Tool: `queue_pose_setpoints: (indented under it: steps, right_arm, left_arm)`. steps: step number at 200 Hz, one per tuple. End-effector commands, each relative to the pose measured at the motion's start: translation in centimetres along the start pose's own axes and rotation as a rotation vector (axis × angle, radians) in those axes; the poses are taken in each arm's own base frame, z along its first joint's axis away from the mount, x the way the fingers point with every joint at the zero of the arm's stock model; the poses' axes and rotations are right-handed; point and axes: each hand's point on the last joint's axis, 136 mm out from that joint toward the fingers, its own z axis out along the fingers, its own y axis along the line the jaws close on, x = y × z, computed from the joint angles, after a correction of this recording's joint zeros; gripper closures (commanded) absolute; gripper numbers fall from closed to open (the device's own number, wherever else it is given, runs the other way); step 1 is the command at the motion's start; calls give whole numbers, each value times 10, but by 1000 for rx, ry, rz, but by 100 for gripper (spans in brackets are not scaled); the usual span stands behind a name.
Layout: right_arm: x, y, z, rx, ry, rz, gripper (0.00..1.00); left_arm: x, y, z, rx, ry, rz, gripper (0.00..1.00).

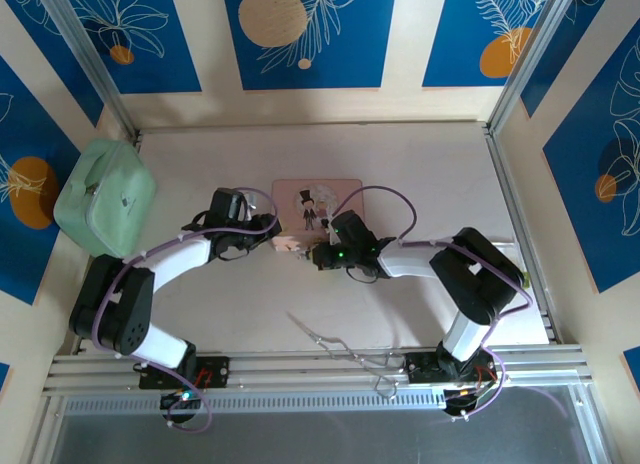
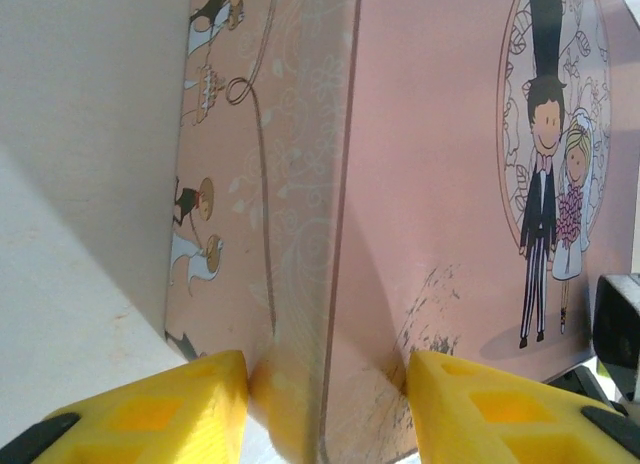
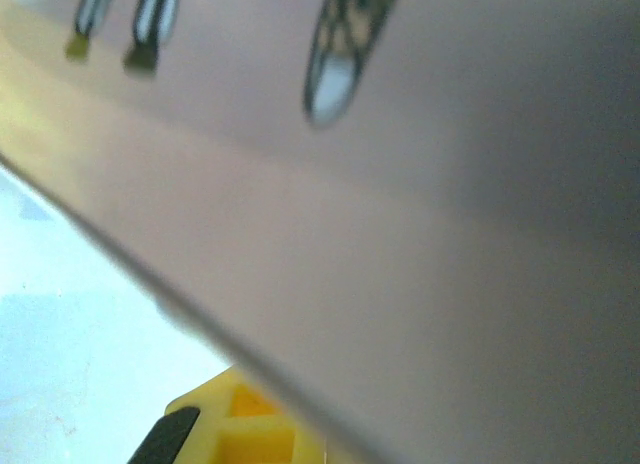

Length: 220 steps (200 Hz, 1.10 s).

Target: Unlock the padlock with the key

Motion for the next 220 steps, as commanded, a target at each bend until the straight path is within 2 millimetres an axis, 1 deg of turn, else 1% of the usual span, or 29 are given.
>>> queue_pose_setpoints:
  steps: [1, 18, 45, 78, 121, 145, 188, 220]
  right_arm:
    - [9, -3, -11, 36, 70, 40, 100]
    - [7, 1, -13, 42, 103, 65, 100]
    - [0, 15, -14, 11, 113, 71, 100]
    - [6, 6, -14, 12, 131, 79, 100]
    - [8, 12, -16, -103, 91, 7, 100]
    - [8, 7, -13, -131, 73, -8, 100]
    - [9, 2, -6, -160, 62, -11, 100]
    - [8, 2, -12, -176, 45, -26, 100]
  left_arm:
    - [7, 26, 6, -72, 21, -43, 54]
    - [8, 27, 5, -81, 25, -29, 55]
    - [8, 29, 5, -85, 25, -30, 55]
    - [10, 31, 9, -76, 25, -45, 55]
    - [11, 40, 10, -96, -1, -67, 56]
    - [13, 45, 10, -108, -9, -67, 56]
    - [18, 45, 8, -110, 15, -45, 57]
    - [20, 47, 6, -123, 29, -32, 57]
